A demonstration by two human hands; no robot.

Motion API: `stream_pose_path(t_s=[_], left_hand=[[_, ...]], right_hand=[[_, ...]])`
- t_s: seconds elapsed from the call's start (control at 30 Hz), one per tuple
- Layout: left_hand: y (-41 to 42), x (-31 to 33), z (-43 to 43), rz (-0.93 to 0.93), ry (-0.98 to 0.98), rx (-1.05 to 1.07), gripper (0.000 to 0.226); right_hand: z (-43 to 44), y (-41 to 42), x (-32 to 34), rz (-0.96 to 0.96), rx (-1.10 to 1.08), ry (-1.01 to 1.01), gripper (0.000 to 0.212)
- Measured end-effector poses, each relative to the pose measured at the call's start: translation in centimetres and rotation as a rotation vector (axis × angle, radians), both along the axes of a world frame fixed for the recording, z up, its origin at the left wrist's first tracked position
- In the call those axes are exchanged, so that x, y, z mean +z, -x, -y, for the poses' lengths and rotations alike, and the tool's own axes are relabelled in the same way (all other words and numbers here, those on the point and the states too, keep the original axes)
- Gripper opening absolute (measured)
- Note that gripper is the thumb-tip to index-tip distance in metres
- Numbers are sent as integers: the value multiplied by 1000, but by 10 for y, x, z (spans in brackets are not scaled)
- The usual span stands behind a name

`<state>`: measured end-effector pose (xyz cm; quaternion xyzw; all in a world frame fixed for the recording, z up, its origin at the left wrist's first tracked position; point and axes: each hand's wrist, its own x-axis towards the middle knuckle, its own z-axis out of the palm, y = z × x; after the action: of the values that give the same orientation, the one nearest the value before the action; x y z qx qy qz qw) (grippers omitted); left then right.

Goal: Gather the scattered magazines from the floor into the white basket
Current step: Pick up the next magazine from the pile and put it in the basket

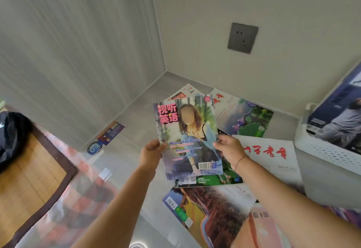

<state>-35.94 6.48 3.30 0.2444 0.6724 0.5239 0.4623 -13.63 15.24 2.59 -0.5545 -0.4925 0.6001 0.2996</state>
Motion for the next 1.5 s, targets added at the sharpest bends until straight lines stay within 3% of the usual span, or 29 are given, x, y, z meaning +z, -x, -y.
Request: stream_pose_path(t_s=[0.2,0.3,0.43,0.57,0.7,0.83,1.1,1.23,1.5], left_hand=[[-84,26,-84,1,-30,-185,16],[-135,41,-121,-115,-71,-312,22],[-206,64,-162,-215,-110,-410,8],[-278,95,-187,-177,-200,-482,17],[-335,118,-207,-206,-303,-532,9],[-371,111,-225,-221,-281,-528,23],[-404,50,-249,-262,-136,-526,27],[-410,35,-262,-285,-84,-458,14],[-420,27,-276,-403,-87,-421,14]], right_hand=[[-21,-99,30,110,-244,-146,23],[-29,-157,45,218,-368,-217,18],[-35,-231,71,350,-508,-312,13],[-40,-293,99,429,-638,-396,9],[-48,-339,117,481,-749,-445,16],[-56,-367,109,520,-781,-419,14],[-76,-392,53,520,-811,-245,12],[-86,-395,36,539,-769,-185,18],[-100,-394,28,591,-748,-170,16]])
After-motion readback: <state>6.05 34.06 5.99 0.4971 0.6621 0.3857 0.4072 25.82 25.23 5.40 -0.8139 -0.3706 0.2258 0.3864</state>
